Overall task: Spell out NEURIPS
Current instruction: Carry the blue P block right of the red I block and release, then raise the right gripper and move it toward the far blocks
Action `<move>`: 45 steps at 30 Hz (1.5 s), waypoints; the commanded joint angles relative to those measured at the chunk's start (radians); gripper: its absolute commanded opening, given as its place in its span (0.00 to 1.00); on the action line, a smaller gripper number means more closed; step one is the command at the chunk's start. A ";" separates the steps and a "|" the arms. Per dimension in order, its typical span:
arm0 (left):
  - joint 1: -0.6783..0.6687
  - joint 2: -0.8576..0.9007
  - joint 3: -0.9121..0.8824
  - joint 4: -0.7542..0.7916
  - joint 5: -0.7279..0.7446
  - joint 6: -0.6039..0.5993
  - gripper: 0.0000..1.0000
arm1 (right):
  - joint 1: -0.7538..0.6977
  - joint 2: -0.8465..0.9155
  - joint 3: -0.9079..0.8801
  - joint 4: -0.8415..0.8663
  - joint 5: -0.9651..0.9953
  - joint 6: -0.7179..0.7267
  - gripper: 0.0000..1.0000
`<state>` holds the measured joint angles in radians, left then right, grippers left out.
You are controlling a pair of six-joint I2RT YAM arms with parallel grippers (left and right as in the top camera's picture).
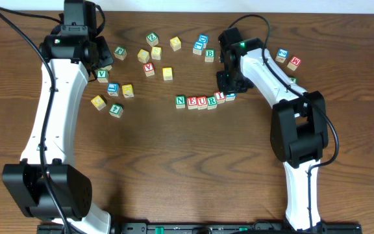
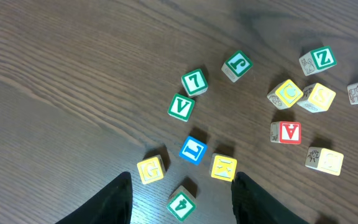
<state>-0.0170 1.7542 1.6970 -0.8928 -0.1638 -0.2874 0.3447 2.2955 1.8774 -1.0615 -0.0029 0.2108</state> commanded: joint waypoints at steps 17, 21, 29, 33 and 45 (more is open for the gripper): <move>0.000 -0.022 0.009 -0.008 -0.013 -0.005 0.50 | -0.026 -0.001 0.267 -0.185 -0.014 -0.026 0.34; 0.000 -0.022 0.009 -0.007 -0.013 -0.005 0.50 | -0.053 -0.001 0.344 -0.225 -0.014 -0.026 0.35; 0.001 -0.022 0.009 -0.007 -0.013 -0.005 0.50 | -0.132 -0.001 0.442 -0.277 -0.015 -0.025 0.40; 0.001 -0.022 0.009 -0.006 -0.013 -0.005 0.51 | -0.177 -0.001 0.443 -0.277 -0.015 -0.025 0.44; 0.001 -0.022 0.009 -0.003 -0.013 -0.005 0.50 | -0.202 -0.001 0.443 -0.265 -0.024 -0.024 0.47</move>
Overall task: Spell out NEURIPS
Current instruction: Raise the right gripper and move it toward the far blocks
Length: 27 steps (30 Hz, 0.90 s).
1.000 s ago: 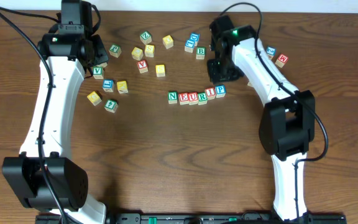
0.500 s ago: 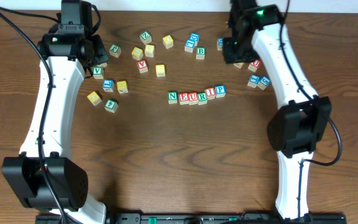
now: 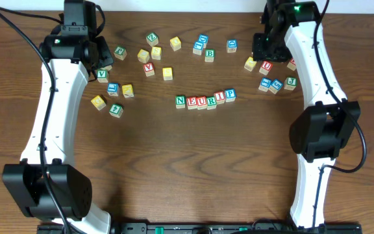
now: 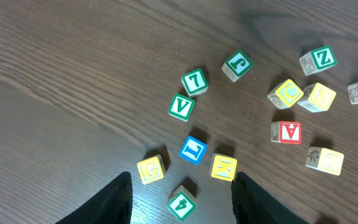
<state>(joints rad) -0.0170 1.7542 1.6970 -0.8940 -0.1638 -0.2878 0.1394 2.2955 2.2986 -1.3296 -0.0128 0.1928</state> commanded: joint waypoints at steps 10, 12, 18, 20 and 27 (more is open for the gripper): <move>0.001 -0.022 0.009 0.010 -0.013 -0.005 0.51 | 0.006 -0.001 0.021 0.005 -0.018 -0.006 0.49; 0.001 -0.022 0.009 0.014 -0.013 -0.005 0.51 | 0.006 -0.001 0.021 0.005 -0.030 -0.007 0.49; 0.001 -0.022 0.009 0.016 -0.013 -0.005 0.50 | 0.026 -0.001 0.021 0.017 -0.051 -0.008 0.50; 0.001 -0.022 0.009 0.016 -0.013 -0.005 0.51 | 0.042 -0.001 0.021 0.027 -0.050 -0.008 0.50; -0.002 -0.022 0.009 0.017 0.020 -0.005 0.50 | 0.130 -0.001 0.021 0.100 -0.051 -0.011 0.56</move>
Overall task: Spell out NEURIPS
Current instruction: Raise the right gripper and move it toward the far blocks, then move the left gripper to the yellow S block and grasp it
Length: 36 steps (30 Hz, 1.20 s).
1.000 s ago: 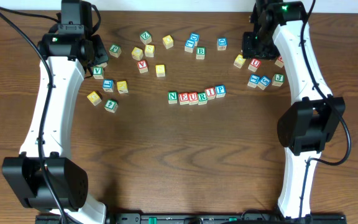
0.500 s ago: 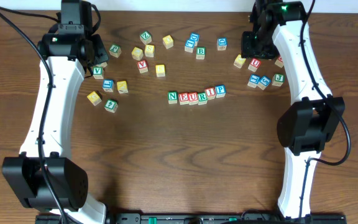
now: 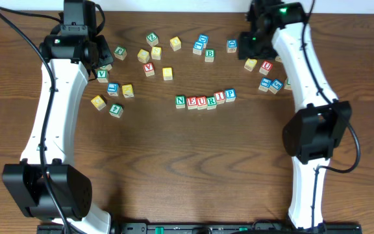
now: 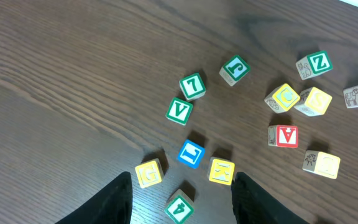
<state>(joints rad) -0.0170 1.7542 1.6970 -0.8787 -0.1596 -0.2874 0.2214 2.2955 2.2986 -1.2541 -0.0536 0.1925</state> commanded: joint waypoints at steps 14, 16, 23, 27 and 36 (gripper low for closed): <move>-0.053 0.035 0.009 0.024 0.156 -0.076 0.51 | 0.112 -0.001 0.022 0.147 -0.035 0.039 0.66; -0.082 0.069 0.009 0.053 0.156 -0.109 0.50 | 0.085 -0.001 0.026 0.132 -0.035 0.039 0.68; -0.184 0.199 0.009 0.190 0.156 -0.191 0.51 | -0.015 -0.001 0.045 0.031 -0.034 0.001 0.74; -0.219 0.259 0.009 0.234 0.151 -0.194 0.51 | -0.058 -0.001 0.045 -0.017 -0.034 0.000 0.76; -0.252 0.345 0.009 0.292 0.151 -0.161 0.51 | -0.085 -0.001 0.045 -0.084 -0.027 -0.046 0.77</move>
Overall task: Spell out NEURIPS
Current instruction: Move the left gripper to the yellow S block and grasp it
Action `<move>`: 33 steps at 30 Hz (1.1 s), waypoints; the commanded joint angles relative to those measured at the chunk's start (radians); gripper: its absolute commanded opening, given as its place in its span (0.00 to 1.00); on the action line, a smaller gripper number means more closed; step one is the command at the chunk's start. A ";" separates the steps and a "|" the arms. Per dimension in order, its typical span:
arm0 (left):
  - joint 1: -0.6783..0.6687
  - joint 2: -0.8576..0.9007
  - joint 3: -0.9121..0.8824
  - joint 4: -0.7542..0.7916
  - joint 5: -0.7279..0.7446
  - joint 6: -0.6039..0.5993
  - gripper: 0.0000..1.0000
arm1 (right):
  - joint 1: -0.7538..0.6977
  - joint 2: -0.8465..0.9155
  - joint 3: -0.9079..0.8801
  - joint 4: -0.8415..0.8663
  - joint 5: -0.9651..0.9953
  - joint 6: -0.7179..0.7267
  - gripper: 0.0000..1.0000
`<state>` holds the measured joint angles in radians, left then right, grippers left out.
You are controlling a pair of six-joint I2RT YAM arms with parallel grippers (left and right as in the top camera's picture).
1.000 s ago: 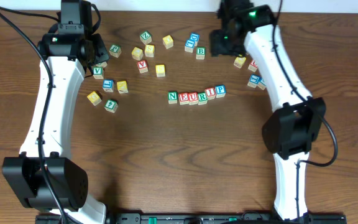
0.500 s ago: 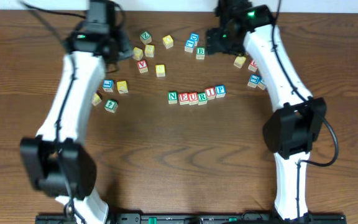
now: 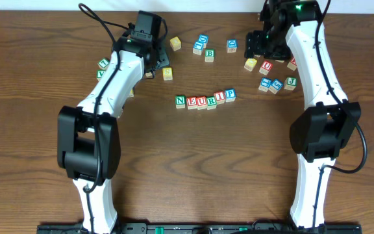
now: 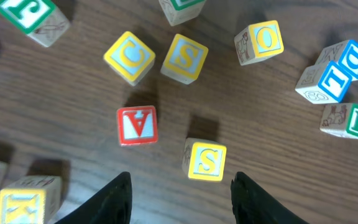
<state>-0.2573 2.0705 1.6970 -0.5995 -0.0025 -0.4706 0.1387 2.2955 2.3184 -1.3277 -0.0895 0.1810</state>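
The row of letter blocks (image 3: 204,101) reads N E U R I P, with the blue P (image 3: 230,95) at its right end. A yellow S block (image 4: 205,160) lies flat just ahead of my left gripper (image 4: 182,208), which is open and empty above the table. A second S block (image 4: 185,57) sits farther off beside a yellow C (image 4: 129,57). In the overhead view the left gripper (image 3: 153,64) hovers next to the yellow S block (image 3: 167,73). My right gripper (image 3: 257,44) is at the top right; its jaws do not show.
A red A (image 4: 137,124), a yellow O (image 4: 260,42), blue D and L blocks (image 4: 334,71), a green B (image 4: 348,121) and a yellow K (image 4: 23,199) surround the left gripper. More loose blocks (image 3: 268,83) lie under the right arm.
My left arm has swung from the far left cluster to the right and lower, now over the yellow and red blocks with an S just ahead. The right gripper shifted slightly right.
At first my right gripper was at the row's right end by the P block, the left arm idle at far left. Then the row read NEURIP and the right arm was back at the top right. Now the left gripper is open beside a yellow S.
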 commanded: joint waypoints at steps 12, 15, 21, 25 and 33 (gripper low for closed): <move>-0.054 0.116 0.009 0.036 -0.010 0.073 0.51 | -0.002 -0.001 0.024 -0.041 0.032 -0.050 0.83; -0.054 0.140 0.009 0.045 -0.010 0.073 0.51 | -0.002 -0.001 0.024 -0.048 0.035 -0.057 0.83; -0.054 0.174 0.009 0.056 -0.013 0.073 0.51 | -0.001 -0.001 0.024 -0.052 0.035 -0.056 0.83; -0.054 0.178 0.009 0.064 -0.013 0.074 0.51 | -0.001 -0.001 0.024 -0.053 0.035 -0.057 0.83; -0.057 0.178 0.009 0.074 -0.012 0.073 0.36 | -0.002 -0.001 0.024 -0.052 0.039 -0.067 0.84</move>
<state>-0.3153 2.2311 1.6970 -0.5259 -0.0029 -0.4091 0.1387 2.2955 2.3219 -1.3762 -0.0631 0.1356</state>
